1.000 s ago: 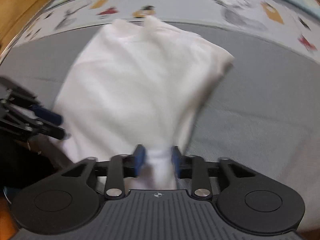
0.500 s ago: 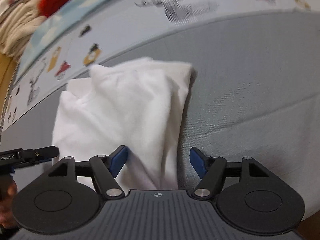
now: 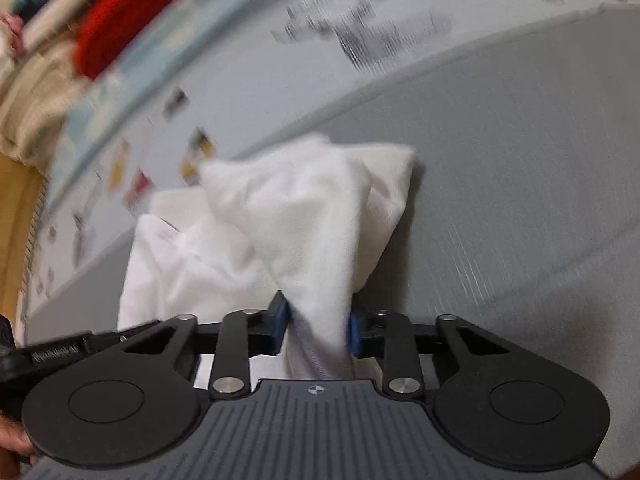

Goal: Fold small clothes

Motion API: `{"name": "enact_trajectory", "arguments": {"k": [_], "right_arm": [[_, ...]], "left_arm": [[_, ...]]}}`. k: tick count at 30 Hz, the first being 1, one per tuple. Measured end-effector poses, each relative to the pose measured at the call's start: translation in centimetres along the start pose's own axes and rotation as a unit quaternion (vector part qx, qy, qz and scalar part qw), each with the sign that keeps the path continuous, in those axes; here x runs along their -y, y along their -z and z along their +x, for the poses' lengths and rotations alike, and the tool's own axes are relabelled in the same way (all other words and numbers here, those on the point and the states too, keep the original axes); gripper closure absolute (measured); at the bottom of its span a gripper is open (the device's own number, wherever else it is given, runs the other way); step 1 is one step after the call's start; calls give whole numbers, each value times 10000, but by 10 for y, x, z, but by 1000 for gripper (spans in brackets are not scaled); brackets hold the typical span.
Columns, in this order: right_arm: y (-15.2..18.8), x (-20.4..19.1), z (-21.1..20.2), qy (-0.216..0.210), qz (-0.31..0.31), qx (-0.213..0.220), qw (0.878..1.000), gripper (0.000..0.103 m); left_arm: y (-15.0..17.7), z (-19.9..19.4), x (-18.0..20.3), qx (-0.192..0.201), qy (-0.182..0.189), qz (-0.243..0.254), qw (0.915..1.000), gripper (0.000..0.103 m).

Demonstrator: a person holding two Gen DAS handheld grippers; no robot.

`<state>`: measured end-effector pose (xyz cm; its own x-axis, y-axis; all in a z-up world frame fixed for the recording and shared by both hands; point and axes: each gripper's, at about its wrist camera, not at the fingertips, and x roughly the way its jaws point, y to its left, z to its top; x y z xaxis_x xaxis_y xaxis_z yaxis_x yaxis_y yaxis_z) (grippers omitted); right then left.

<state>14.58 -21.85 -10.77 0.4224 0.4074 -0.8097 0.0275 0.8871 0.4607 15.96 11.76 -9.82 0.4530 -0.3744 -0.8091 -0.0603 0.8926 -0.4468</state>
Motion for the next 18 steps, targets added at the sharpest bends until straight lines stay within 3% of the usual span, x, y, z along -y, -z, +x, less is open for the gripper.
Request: {"name": "enact_trajectory", "arguments": {"k": [2, 4, 5, 7, 9, 11, 14, 16, 18], "right_arm": [[-4, -13, -9, -164, -278, 507, 9982, 86], [-8, -22, -15, -254, -403, 921, 9946, 86], [-10, -29, -19, -265, -543, 1169, 9913, 85], [-14, -41, -23, -33, -788, 1595, 9840, 74], [-14, -46, -26, 617, -888, 1917, 9755, 53], [-13, -44, -27, 902, -834, 1895, 9742, 52], [-10, -46, -30, 618, -857, 1739, 9791, 52], [-5, -51, -22, 607, -1131, 1434, 9813, 48], [1, -53, 4, 1077, -1455, 698, 9810, 47]], "left_arm": [[-8, -15, 1, 384, 97, 57, 9992, 70], [-16, -29, 1, 851, 237, 121, 9960, 66], [-18, -35, 0, 1071, 202, 129, 9940, 56], [-23, -40, -5, 1274, -103, 47, 9918, 53], [-24, -40, -14, 1142, -183, -111, 9932, 53], [-23, -37, -19, 897, 8, -210, 9958, 53], [-18, -27, -19, 539, -92, -106, 9984, 53], [-9, -11, -19, 78, -310, -14, 9995, 53], [8, 6, -23, -503, -848, 217, 9949, 53]]}}
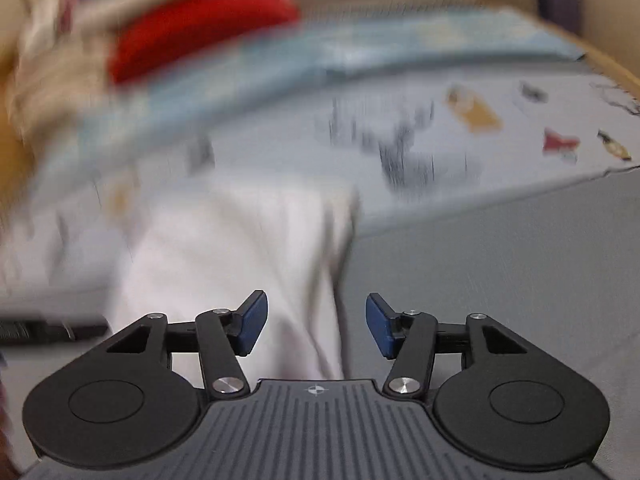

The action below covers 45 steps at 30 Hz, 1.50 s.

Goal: Fold small clothes

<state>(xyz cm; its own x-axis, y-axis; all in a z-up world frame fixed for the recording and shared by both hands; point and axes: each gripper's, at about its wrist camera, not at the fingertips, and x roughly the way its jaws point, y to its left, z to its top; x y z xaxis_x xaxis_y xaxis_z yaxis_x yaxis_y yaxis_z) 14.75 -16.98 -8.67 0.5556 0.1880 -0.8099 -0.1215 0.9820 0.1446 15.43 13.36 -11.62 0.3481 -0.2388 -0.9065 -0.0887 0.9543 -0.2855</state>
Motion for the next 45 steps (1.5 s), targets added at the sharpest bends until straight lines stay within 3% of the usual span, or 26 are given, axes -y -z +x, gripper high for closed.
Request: {"name": "enact_trajectory", "arguments": {"k": [1, 3, 5, 7, 10, 11, 14, 15, 17, 20, 23, 26, 28, 31, 34, 38, 41, 45], "right_arm": [[6, -1, 10, 317, -169, -393, 9986, 47], [12, 6, 18, 772, -71, -662, 9948, 48], [7, 13, 7, 770, 250, -362, 9961, 49], [6, 14, -1, 538, 300, -183, 9979, 49], [10, 10, 10, 288, 157, -655, 9973, 49], [13, 8, 17, 482, -33, -879, 9950, 48], [20, 8, 24, 1392, -384, -1224, 9819, 47], [16, 11, 15, 1533, -307, -1027, 9823, 47], [5, 16, -13, 1458, 30, -400, 9885, 46], [0, 13, -63, 1197, 246, 571, 9909, 41], [0, 4, -104, 839, 19, 1226, 9889, 26], [15, -5, -139, 546, -273, 1635, 9847, 12], [33, -9, -155, 403, -453, 1778, 9822, 10], [57, -11, -165, 381, -508, 1816, 9813, 9], [69, -14, -170, 377, -536, 1845, 9806, 8], [80, -13, -163, 396, -444, 1547, 9862, 8], [80, -12, -157, 329, -397, 1333, 9897, 8], [82, -15, -150, 276, -350, 1095, 9930, 8]], "left_arm": [[5, 6, 2, -154, -295, 81, 9994, 53], [8, -1, 2, 9, -284, -62, 9996, 54], [11, -15, 6, 347, -138, -12, 9993, 55], [16, -22, 12, 425, -132, 179, 9988, 55], [28, -3, 13, -278, -451, 344, 9980, 51], [33, 1, 14, -431, -645, 423, 9961, 46], [39, -24, 25, 194, -1076, 647, 9919, 41], [41, -33, 29, 411, -1207, 737, 9891, 37], [44, -56, 36, 783, -1406, 862, 9832, 18], [52, -97, 48, 1473, -1577, 923, 9721, 16], [68, -135, 65, 2159, -1622, 1016, 9575, 15], [95, -162, 90, 2725, -1806, 1302, 9361, 8], [115, -170, 101, 2917, -1792, 1334, 9300, 2], [138, -165, 105, 2907, -1371, 1073, 9408, 1], [149, -150, 102, 2277, -1135, 981, 9621, 1], [141, -147, 97, 2315, -1407, 787, 9594, 1], [134, -135, 90, 1964, -1303, 508, 9705, 1], [133, -126, 90, 1884, -1421, 541, 9703, 1]]}}
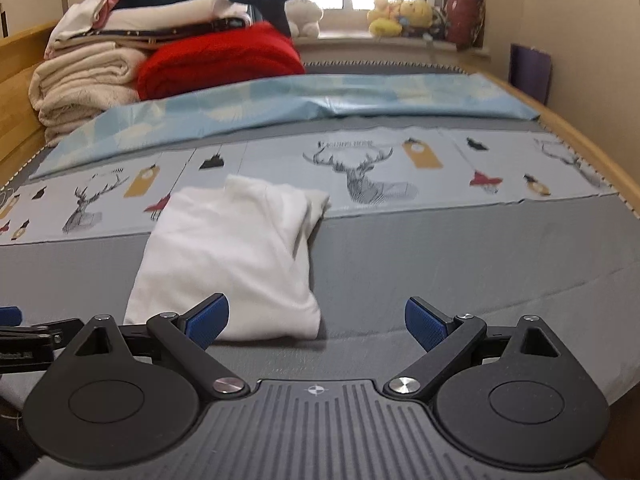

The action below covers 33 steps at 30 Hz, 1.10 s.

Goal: Fold small clothes

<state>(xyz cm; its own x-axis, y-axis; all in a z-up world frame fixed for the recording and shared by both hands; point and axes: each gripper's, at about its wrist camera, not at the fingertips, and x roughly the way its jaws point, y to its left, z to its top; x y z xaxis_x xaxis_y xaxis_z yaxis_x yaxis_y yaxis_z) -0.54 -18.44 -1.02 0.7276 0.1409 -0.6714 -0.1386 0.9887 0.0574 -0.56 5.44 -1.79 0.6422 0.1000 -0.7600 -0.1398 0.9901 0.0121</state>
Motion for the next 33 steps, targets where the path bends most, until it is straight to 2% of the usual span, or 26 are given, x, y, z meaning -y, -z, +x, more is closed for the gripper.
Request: {"name": "enact_trajectory", "arguments": {"k": [10, 33], "right_arm": [[6, -19, 13, -108, -500, -235, 9984, 8], [4, -16, 16, -190, -356, -367, 9985, 8]], "left_arm": [[2, 11, -2, -132, 80, -111, 9998, 1], [1, 10, -4, -137, 251, -135, 9995, 1]]}}
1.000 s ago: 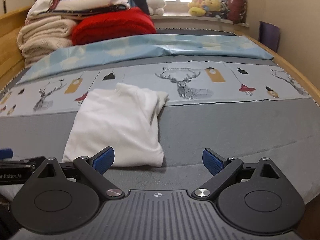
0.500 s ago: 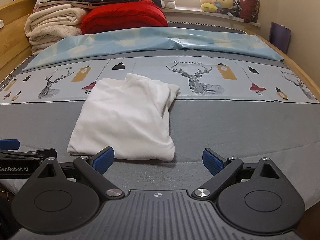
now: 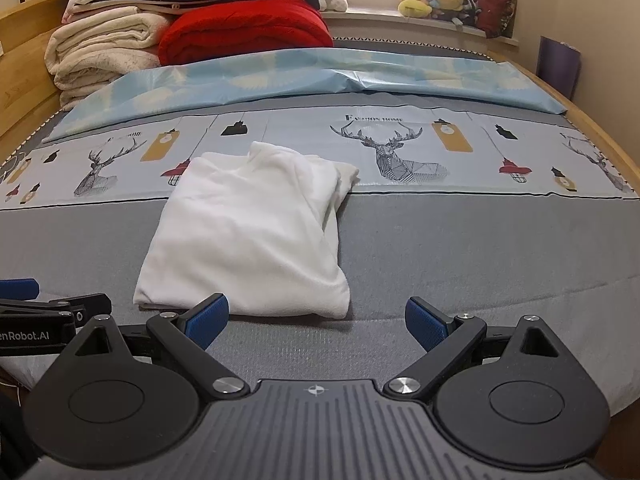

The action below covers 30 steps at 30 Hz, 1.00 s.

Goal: Fold small clothes

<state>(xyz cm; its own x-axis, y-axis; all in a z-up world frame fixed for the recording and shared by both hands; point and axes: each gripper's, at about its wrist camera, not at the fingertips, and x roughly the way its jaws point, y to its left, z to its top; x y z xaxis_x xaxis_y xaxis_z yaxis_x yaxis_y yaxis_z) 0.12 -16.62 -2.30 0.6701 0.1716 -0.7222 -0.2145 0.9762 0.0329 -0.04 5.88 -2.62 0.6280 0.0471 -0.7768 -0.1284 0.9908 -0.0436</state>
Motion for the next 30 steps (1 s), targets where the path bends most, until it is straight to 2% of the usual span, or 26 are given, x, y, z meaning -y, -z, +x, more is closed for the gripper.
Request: {"name": "enact_trajectory", "arguments": {"k": [30], "right_arm": [[2, -5, 7, 21, -17, -136, 9999, 8]], "left_arm": [[2, 1, 1, -24, 23, -31, 10000, 1]]}}
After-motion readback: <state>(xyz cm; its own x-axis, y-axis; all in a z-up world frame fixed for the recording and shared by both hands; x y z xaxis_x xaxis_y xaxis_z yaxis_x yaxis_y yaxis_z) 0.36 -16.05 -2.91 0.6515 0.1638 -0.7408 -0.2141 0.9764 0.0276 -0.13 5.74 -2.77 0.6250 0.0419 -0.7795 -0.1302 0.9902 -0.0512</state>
